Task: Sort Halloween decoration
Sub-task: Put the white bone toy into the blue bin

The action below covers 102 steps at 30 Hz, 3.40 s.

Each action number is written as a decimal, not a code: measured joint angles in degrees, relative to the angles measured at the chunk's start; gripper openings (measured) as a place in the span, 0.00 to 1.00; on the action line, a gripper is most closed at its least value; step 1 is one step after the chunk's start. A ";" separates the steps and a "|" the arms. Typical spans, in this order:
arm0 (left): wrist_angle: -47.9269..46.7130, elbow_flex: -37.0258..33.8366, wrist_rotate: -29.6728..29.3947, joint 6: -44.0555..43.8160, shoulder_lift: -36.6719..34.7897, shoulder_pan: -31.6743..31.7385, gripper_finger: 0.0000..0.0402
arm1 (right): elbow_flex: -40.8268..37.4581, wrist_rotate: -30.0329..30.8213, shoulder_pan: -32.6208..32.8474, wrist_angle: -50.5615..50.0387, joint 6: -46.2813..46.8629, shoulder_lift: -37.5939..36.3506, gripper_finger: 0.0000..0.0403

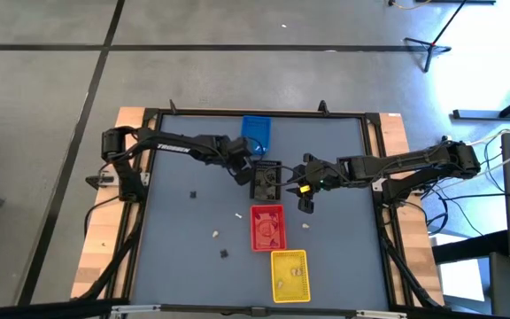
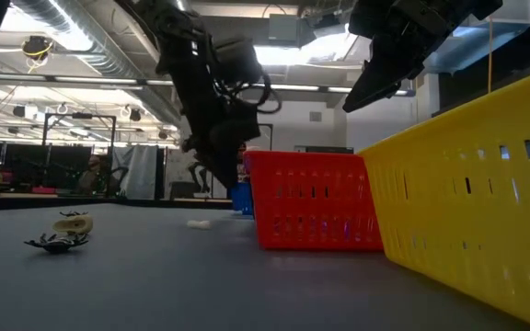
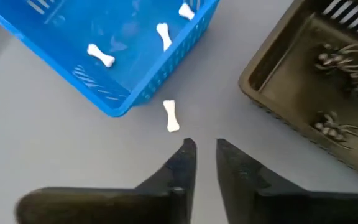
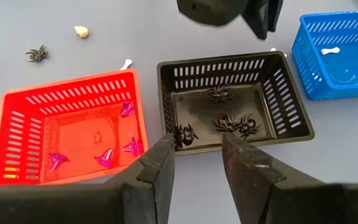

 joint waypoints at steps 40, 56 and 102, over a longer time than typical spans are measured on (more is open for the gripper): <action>8.71 -0.02 -5.48 -3.08 9.49 2.99 0.27 | 0.00 0.64 -0.02 0.10 -0.02 0.00 0.33; 7.64 0.04 -4.23 -3.06 9.49 4.11 0.18 | 0.00 0.64 0.00 0.09 -0.02 0.00 0.33; 6.67 -0.17 3.79 -2.84 5.73 3.38 0.00 | 0.00 0.62 0.00 -0.07 0.00 0.02 0.33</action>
